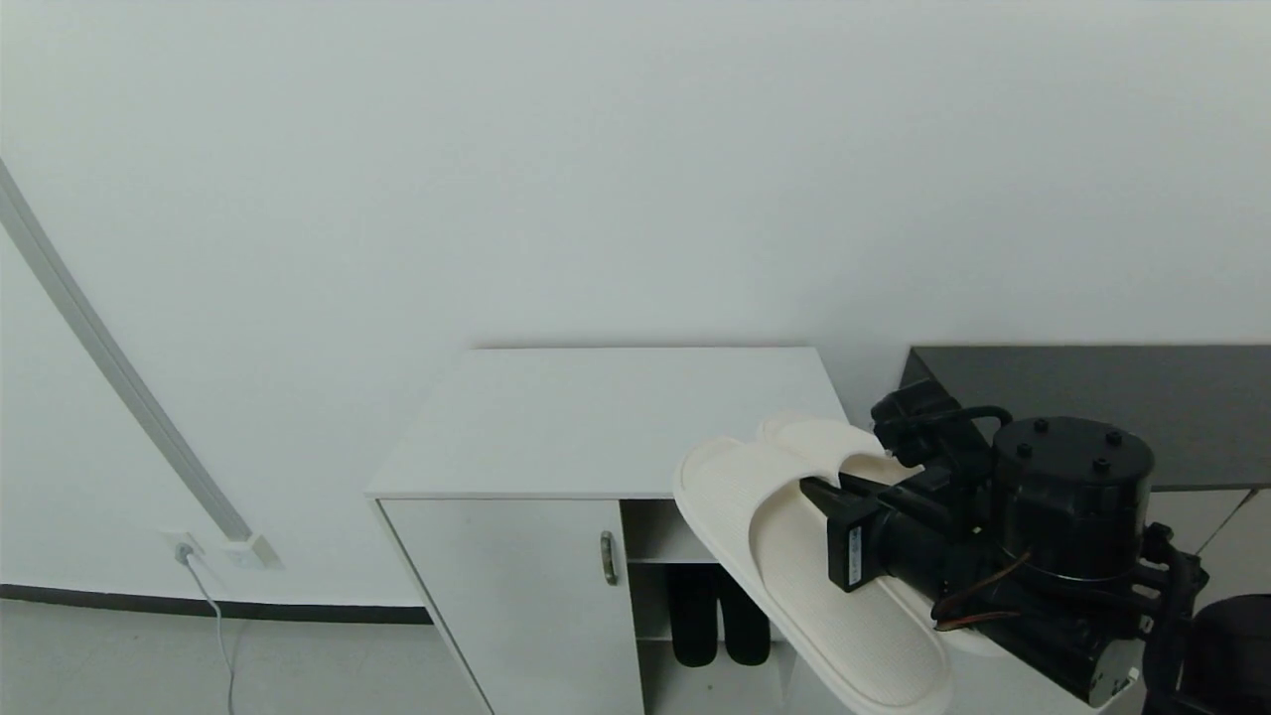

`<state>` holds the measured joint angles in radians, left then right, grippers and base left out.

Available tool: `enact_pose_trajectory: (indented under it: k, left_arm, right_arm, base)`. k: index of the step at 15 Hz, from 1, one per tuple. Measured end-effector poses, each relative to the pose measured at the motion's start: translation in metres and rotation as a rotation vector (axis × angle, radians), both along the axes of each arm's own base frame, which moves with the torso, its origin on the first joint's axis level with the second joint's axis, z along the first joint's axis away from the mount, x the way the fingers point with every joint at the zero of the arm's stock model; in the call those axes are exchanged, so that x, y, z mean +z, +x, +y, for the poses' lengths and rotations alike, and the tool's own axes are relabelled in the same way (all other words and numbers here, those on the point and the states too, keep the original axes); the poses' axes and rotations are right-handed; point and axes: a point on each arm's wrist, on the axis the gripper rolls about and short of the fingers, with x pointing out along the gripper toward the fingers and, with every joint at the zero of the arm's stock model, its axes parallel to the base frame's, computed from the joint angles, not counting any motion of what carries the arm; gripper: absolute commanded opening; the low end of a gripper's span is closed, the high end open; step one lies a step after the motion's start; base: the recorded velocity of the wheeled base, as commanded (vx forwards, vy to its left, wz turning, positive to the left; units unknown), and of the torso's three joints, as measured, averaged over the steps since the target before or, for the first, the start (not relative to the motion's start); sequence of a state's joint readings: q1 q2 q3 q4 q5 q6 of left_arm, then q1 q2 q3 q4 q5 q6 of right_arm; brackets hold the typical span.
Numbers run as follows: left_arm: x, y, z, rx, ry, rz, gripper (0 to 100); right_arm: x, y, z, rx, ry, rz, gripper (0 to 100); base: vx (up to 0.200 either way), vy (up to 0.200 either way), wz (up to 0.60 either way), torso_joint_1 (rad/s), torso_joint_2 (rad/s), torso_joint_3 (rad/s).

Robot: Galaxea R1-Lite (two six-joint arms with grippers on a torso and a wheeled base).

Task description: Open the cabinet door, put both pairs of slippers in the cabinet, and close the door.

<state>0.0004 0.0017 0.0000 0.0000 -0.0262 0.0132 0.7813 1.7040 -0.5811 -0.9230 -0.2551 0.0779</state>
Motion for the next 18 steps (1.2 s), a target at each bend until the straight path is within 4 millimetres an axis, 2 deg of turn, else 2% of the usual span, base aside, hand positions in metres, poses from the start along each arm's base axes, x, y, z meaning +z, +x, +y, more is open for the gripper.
enact_pose_trajectory:
  k: [4, 15, 18]
  left_arm:
    - [0.0000, 0.0000, 0.0000, 0.000, 0.000, 0.000, 0]
    - [0.0000, 0.0000, 0.0000, 0.000, -0.004, 0.000, 0]
    - [0.0000, 0.0000, 0.0000, -0.001, -0.004, 0.000, 0]
  right_arm:
    - [-0.0010, -0.0013, 0.0017, 0.007, -0.001, 0.002, 0]
    - [-0.0035, -0.0038, 0.0069, 0.033, 0.011, -0.010, 0]
    - [-0.0064, -0.0055, 0.0063, 0.037, 0.010, -0.008, 0]
  base:
    - [-0.200, 0.000, 0.00, 0.001, 0.01, 0.001]
    - [0.000, 0.000, 0.00, 0.000, 0.00, 0.000]
    - [0.000, 0.000, 0.00, -0.111, 0.26, 0.137]
